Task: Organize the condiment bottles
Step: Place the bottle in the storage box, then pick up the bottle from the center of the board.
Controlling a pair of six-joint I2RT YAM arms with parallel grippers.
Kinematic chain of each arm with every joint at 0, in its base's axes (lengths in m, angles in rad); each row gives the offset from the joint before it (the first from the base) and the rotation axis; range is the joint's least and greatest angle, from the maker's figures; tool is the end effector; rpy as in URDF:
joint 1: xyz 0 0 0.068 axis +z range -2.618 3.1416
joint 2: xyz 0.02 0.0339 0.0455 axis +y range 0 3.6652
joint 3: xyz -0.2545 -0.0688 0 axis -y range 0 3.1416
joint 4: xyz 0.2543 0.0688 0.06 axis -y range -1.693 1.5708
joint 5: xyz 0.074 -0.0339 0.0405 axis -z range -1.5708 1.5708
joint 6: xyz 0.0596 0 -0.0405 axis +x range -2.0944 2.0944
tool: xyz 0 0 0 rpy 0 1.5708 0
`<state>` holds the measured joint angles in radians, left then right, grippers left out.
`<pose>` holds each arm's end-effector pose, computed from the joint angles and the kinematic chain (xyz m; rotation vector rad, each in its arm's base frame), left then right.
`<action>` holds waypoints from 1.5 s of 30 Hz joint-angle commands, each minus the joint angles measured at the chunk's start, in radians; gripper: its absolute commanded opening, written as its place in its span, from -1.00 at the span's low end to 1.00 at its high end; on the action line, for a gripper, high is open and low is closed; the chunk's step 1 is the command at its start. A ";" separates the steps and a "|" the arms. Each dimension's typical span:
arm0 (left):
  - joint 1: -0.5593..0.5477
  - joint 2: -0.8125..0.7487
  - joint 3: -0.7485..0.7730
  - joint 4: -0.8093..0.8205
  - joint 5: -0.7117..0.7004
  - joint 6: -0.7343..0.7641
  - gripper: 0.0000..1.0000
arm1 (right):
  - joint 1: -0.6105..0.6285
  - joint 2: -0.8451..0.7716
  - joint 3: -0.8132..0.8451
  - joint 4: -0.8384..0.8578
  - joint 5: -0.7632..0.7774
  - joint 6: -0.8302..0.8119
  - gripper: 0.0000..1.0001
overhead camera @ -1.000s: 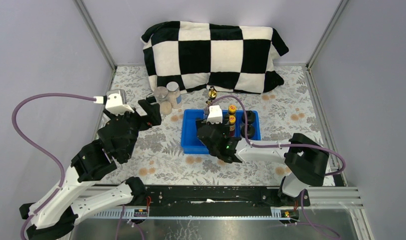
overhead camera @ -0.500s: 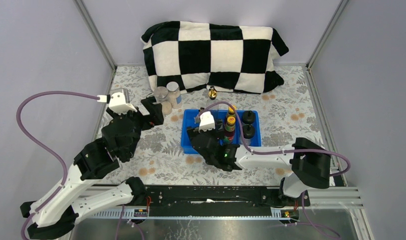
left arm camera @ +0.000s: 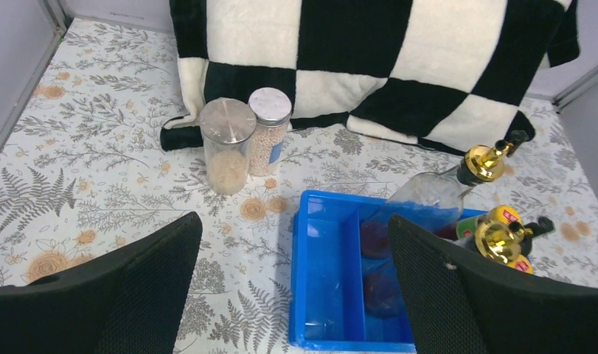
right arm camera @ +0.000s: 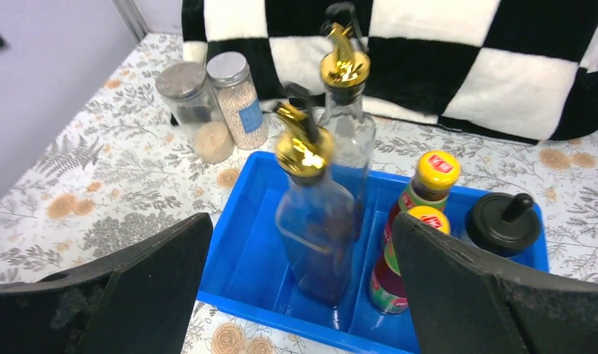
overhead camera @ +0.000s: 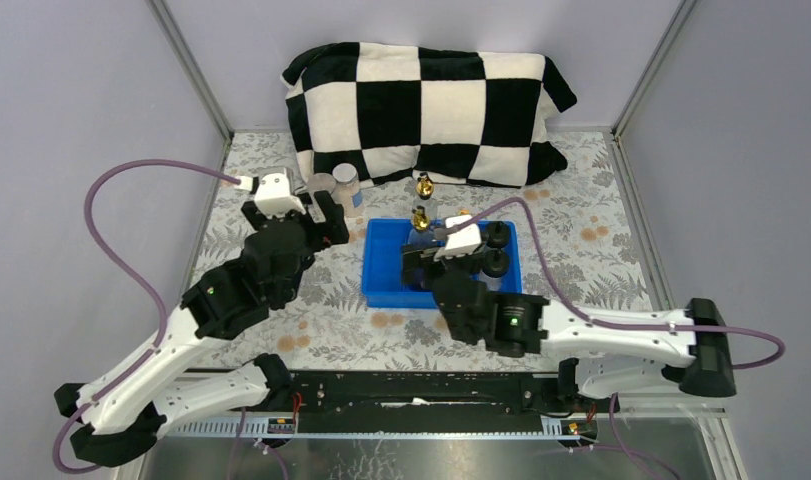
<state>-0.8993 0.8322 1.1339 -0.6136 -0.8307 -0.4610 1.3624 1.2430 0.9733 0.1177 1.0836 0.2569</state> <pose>0.1479 -0.1154 0.3995 -0.1632 1.7759 -0.1955 0.1136 0.2825 0.3291 -0.1250 1.6456 0.3027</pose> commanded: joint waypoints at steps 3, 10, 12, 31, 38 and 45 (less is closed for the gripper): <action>0.171 0.142 0.008 0.129 0.147 0.049 0.97 | 0.028 -0.185 0.001 -0.183 0.061 0.031 0.99; 0.409 0.458 0.167 0.107 0.439 0.117 0.97 | 0.029 -0.286 -0.013 -0.331 0.038 0.094 0.99; 0.447 0.563 0.269 0.066 0.482 0.146 0.97 | 0.029 -0.303 -0.023 -0.352 0.031 0.105 0.99; 0.657 1.092 0.634 -0.100 0.737 0.262 0.90 | 0.029 -0.376 -0.077 -0.415 -0.007 0.148 0.99; 0.659 1.108 0.633 -0.094 0.771 0.269 0.86 | 0.029 -0.369 -0.097 -0.385 -0.026 0.151 0.99; 0.659 1.122 0.637 -0.090 0.792 0.266 0.78 | 0.029 -0.373 -0.116 -0.380 -0.036 0.160 0.99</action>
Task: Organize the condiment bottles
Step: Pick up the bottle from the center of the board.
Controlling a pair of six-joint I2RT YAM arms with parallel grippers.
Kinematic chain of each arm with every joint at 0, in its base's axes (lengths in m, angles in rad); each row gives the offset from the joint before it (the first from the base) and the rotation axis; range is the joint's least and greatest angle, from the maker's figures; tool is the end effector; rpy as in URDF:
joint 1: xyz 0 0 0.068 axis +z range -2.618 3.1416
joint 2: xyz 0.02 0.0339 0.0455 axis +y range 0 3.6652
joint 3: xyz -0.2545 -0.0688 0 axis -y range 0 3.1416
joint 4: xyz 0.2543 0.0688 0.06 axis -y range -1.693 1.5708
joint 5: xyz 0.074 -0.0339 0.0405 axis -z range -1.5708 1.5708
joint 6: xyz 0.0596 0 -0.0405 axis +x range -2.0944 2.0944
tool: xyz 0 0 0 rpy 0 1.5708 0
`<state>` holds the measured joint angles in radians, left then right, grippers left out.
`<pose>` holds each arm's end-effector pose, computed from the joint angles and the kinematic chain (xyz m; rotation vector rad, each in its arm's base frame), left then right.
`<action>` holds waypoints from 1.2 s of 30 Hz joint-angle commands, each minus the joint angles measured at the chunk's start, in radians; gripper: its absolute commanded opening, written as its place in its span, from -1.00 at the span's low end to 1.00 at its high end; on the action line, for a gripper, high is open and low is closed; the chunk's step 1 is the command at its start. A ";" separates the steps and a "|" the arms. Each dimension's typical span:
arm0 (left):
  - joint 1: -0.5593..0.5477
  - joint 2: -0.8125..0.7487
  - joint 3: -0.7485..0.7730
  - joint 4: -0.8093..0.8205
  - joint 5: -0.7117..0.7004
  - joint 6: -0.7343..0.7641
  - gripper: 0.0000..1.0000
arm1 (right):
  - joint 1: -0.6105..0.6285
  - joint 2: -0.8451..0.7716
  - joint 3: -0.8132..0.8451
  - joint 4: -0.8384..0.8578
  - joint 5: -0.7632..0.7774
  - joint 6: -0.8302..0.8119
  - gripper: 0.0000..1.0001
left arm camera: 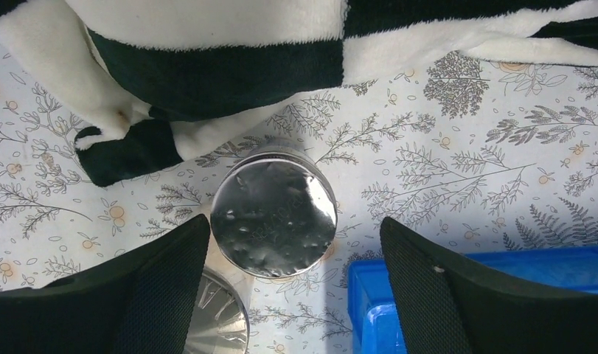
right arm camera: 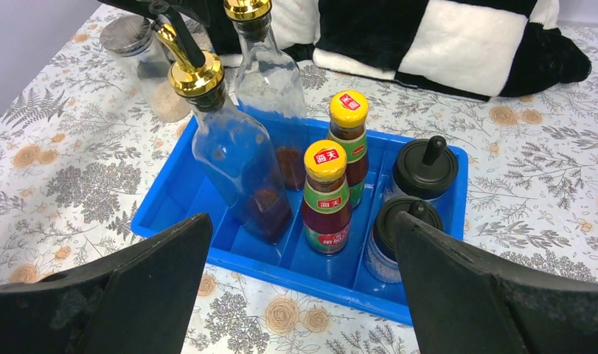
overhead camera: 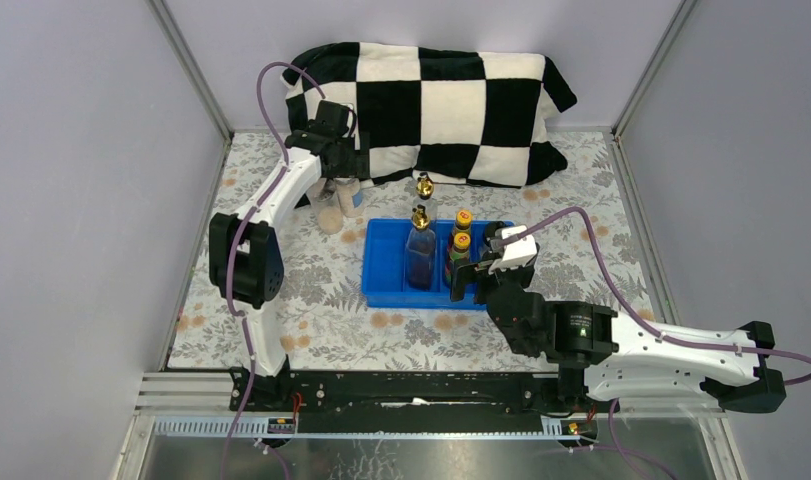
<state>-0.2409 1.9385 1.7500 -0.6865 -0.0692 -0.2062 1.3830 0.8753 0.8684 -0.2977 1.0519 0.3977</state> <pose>0.4458 -0.1053 0.2598 0.0117 2.4462 -0.1141 0.0901 0.1971 0.3361 -0.1555 1.7241 0.3268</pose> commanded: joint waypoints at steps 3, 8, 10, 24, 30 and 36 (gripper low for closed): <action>0.001 0.016 0.013 -0.006 0.024 0.010 0.73 | 0.008 -0.014 -0.020 0.038 -0.006 0.024 0.99; 0.001 0.026 0.009 0.001 0.009 0.008 0.60 | 0.008 -0.033 -0.042 0.046 -0.006 0.027 0.99; 0.000 0.028 0.008 0.002 0.003 0.005 0.51 | 0.009 -0.035 -0.045 0.044 -0.006 0.029 0.99; -0.001 -0.031 -0.023 0.001 0.013 -0.025 0.22 | 0.008 -0.048 -0.071 0.046 -0.009 0.045 0.99; -0.007 -0.100 -0.046 0.009 0.021 -0.026 0.15 | 0.008 -0.045 -0.076 0.051 -0.012 0.049 0.99; -0.018 -0.152 -0.052 0.009 0.026 -0.021 0.15 | 0.008 -0.033 -0.080 0.062 -0.020 0.052 0.99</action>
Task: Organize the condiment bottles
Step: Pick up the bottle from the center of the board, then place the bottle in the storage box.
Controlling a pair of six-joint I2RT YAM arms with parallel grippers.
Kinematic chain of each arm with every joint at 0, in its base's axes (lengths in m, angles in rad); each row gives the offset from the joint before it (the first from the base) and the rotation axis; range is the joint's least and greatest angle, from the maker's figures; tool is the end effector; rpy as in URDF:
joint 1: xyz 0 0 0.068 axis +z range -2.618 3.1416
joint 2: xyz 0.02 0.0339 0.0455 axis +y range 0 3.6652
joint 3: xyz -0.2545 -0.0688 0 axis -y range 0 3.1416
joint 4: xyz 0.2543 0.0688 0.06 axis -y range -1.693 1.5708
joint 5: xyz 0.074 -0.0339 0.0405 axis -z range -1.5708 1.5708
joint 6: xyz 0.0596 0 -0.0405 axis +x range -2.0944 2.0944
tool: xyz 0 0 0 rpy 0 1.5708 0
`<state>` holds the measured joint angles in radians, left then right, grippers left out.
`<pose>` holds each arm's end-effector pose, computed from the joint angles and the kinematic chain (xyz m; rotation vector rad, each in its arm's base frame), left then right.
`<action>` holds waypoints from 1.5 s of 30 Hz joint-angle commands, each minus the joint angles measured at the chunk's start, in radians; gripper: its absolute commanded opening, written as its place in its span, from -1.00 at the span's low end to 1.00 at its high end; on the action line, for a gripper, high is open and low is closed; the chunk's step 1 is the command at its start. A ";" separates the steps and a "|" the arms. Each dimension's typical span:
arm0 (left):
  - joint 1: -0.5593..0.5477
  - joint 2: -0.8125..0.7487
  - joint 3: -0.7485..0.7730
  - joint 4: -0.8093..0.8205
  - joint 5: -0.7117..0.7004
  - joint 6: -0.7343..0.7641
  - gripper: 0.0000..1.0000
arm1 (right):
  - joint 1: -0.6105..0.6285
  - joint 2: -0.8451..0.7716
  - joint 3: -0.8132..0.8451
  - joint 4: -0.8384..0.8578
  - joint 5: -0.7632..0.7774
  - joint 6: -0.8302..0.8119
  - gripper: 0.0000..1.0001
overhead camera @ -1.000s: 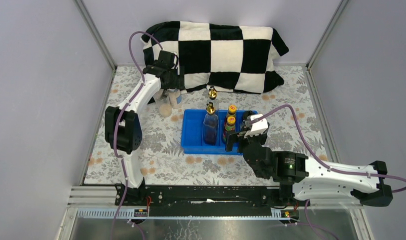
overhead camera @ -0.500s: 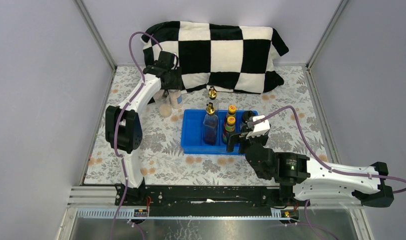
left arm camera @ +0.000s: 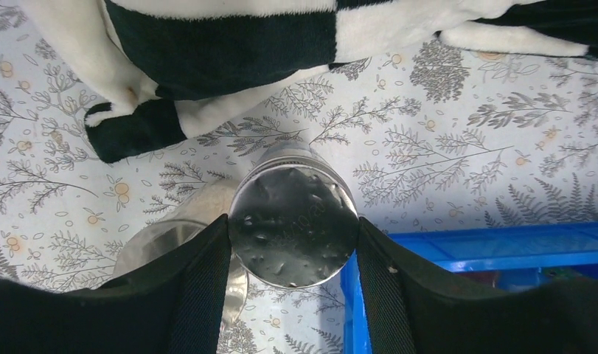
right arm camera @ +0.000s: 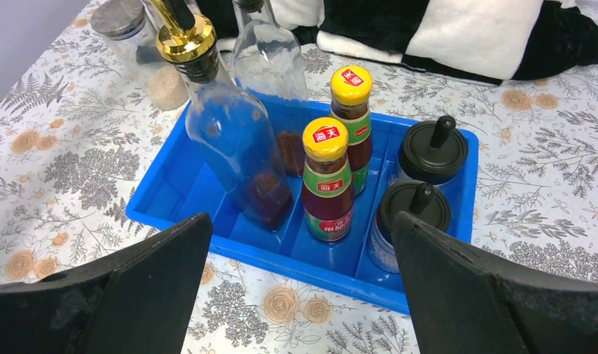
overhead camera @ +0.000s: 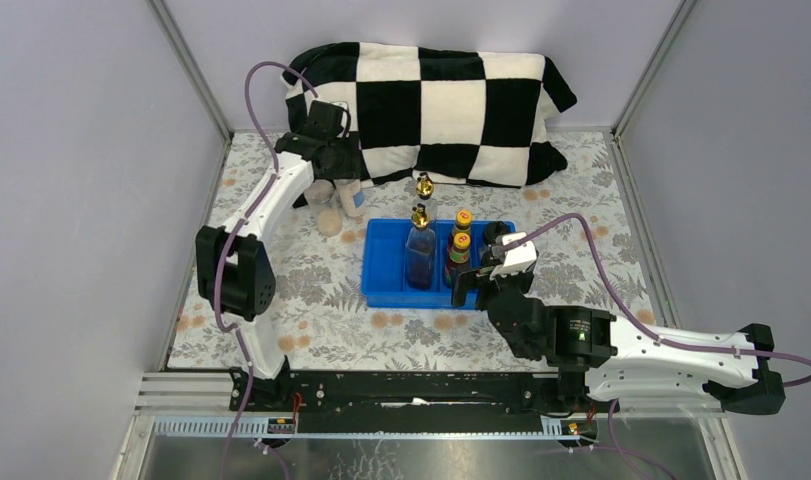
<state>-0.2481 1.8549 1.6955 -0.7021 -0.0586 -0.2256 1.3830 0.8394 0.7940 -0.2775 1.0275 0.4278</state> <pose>0.4263 -0.1044 0.2754 0.0010 2.4354 -0.1422 0.0886 0.1930 0.3180 -0.1602 1.7413 0.3531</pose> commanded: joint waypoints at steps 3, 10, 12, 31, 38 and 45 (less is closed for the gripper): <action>-0.022 -0.091 0.011 0.010 0.014 0.001 0.14 | 0.008 0.007 -0.005 0.043 0.002 0.023 0.99; -0.061 -0.151 0.057 -0.039 -0.002 0.008 0.14 | 0.008 0.016 -0.005 0.047 0.001 0.025 0.99; -0.076 -0.164 0.067 -0.056 -0.008 0.009 0.14 | 0.008 0.018 -0.003 0.047 0.001 0.025 0.99; -0.233 -0.174 0.236 -0.304 -0.036 0.024 0.14 | 0.008 0.013 0.000 0.049 -0.007 0.020 0.99; -0.273 -0.205 0.148 -0.273 -0.058 0.008 0.14 | 0.008 0.007 -0.006 0.044 -0.010 0.025 0.99; -0.296 -0.305 -0.020 -0.152 -0.079 -0.019 0.12 | 0.008 0.012 -0.013 0.047 -0.018 0.030 0.99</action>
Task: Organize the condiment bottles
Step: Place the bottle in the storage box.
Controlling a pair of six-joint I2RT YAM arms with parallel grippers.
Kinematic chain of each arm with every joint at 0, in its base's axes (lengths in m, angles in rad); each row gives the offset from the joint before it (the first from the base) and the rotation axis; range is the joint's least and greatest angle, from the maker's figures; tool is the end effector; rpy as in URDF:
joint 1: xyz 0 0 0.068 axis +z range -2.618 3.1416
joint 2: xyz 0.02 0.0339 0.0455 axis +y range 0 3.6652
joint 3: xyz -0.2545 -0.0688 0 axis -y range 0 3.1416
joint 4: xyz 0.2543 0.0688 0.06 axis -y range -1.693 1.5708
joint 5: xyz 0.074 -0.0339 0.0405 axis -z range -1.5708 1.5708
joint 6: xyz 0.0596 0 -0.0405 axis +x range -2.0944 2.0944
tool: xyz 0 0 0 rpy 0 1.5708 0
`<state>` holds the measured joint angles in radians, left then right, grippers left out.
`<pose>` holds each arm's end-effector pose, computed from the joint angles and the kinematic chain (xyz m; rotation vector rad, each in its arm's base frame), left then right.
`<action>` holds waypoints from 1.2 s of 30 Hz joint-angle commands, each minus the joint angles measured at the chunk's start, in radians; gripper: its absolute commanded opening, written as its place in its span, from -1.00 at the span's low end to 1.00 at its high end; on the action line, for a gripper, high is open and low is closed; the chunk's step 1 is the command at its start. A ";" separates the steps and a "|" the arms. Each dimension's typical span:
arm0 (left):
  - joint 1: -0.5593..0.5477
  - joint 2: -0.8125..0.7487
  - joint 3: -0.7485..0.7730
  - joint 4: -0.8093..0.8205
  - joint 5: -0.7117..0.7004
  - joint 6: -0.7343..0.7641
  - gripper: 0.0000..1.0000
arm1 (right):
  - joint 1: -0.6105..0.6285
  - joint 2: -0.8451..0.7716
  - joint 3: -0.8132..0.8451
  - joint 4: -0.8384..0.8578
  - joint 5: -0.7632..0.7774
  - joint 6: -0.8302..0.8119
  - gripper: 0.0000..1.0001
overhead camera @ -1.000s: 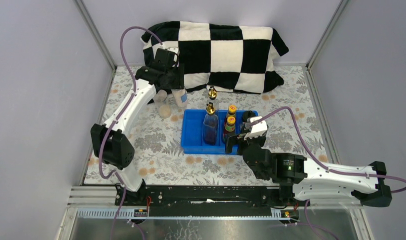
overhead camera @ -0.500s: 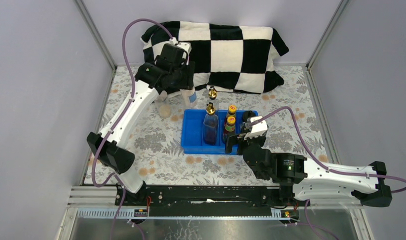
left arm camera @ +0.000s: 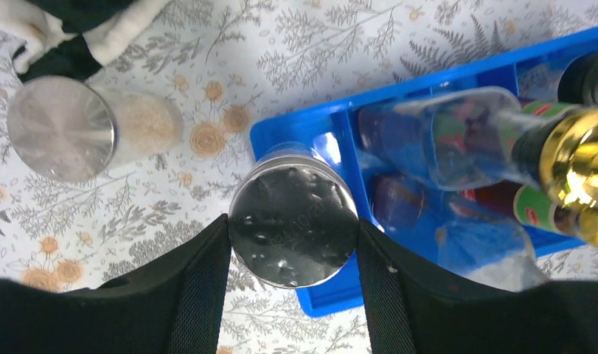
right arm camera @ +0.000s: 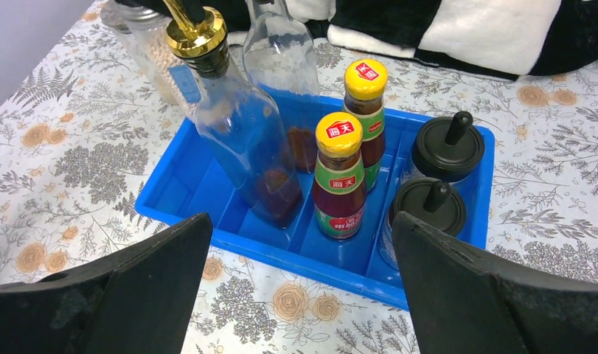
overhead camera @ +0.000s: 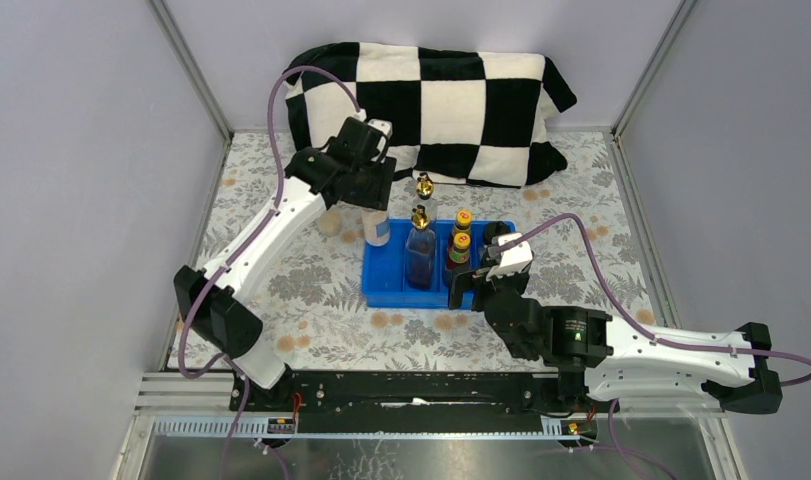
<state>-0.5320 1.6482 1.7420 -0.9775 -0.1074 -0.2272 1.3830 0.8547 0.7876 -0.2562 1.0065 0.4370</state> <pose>0.3236 -0.1831 0.3478 0.3264 2.4365 -0.2031 0.0889 0.1980 0.3147 -0.1680 1.7484 0.3760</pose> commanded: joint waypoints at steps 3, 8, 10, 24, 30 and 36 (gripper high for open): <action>-0.018 -0.129 -0.125 0.168 -0.030 -0.025 0.12 | 0.008 0.004 -0.008 0.023 0.001 0.026 0.99; -0.042 -0.153 -0.175 0.211 -0.024 -0.036 0.11 | 0.008 0.007 -0.015 0.029 -0.002 0.032 0.99; -0.054 -0.150 -0.176 0.216 -0.024 -0.038 0.11 | 0.008 0.010 -0.017 0.033 -0.003 0.032 0.99; -0.098 -0.095 -0.186 0.242 -0.064 -0.044 0.09 | 0.008 -0.019 -0.041 0.015 0.000 0.048 0.99; -0.099 -0.086 -0.225 0.276 -0.084 -0.044 0.08 | 0.008 -0.022 -0.051 0.012 0.001 0.058 0.99; -0.100 -0.088 -0.265 0.313 -0.090 -0.050 0.08 | 0.008 -0.026 -0.061 0.012 0.001 0.060 0.99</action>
<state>-0.6231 1.5635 1.4925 -0.7719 -0.1661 -0.2634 1.3834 0.8440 0.7349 -0.2554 1.0000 0.4717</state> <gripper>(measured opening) 0.629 0.994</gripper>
